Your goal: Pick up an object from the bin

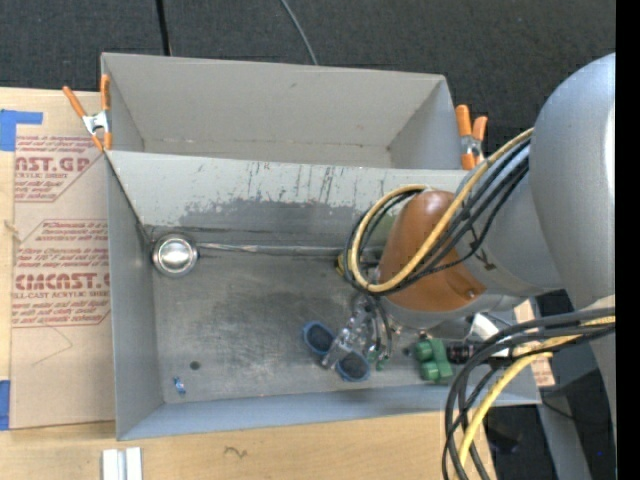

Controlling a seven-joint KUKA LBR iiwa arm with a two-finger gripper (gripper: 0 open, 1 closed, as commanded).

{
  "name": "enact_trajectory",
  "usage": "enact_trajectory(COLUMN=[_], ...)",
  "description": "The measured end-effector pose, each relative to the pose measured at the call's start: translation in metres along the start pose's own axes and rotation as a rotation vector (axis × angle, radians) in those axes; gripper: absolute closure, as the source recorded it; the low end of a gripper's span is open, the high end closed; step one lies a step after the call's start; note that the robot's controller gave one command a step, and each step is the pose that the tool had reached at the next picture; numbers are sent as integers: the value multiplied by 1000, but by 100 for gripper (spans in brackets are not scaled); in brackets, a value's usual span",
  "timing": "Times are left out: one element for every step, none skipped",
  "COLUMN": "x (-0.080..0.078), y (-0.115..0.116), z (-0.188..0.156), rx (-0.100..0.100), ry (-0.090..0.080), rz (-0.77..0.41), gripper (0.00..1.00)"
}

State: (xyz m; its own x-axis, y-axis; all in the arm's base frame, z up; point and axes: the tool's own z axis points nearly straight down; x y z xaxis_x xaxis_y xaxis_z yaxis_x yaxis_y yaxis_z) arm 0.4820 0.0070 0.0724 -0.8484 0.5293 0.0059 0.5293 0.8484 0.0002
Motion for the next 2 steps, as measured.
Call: enact_trajectory(x=[0, 0], y=[1, 1], z=[-69, -78], rx=[-3, -1], ry=[-11, -6], rz=[-1, -3], gripper=[100, 100])
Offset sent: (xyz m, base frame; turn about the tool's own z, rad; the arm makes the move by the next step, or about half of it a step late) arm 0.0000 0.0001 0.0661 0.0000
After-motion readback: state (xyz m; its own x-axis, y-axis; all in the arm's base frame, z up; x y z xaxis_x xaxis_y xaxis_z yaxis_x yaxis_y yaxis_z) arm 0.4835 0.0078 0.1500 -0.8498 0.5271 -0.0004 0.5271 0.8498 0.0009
